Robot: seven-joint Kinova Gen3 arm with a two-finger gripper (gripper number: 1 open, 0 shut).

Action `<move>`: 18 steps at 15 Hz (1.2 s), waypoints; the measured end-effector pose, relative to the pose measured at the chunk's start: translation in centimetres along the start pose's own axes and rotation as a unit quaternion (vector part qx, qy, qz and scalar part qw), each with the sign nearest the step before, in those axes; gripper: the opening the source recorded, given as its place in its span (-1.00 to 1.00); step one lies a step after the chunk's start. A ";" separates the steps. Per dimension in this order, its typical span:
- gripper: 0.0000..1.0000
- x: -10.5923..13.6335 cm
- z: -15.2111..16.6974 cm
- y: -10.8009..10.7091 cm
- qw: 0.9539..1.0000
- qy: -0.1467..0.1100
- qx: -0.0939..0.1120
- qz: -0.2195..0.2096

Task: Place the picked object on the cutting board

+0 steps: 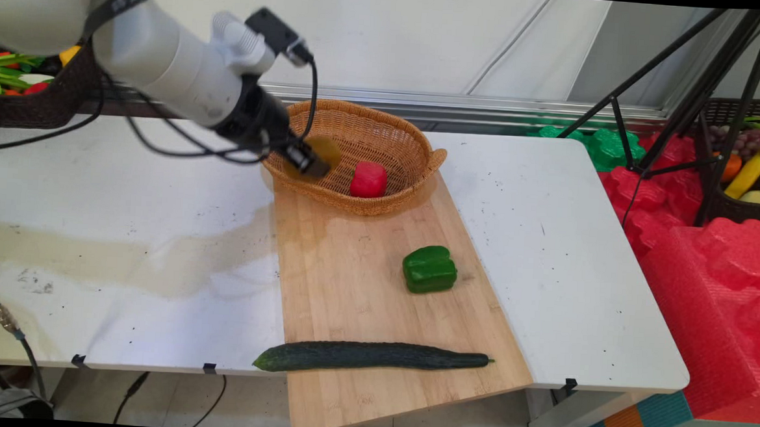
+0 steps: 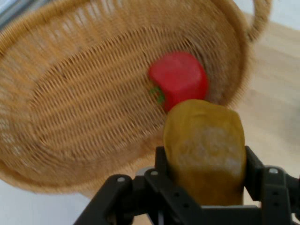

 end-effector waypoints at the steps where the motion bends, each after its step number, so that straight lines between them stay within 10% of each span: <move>1: -1.00 -0.9 -0.3 0.8 1.000 -0.008 -0.004 0.000; 18: -1.00 -5.7 8.0 5.0 0.996 -0.083 -0.024 0.038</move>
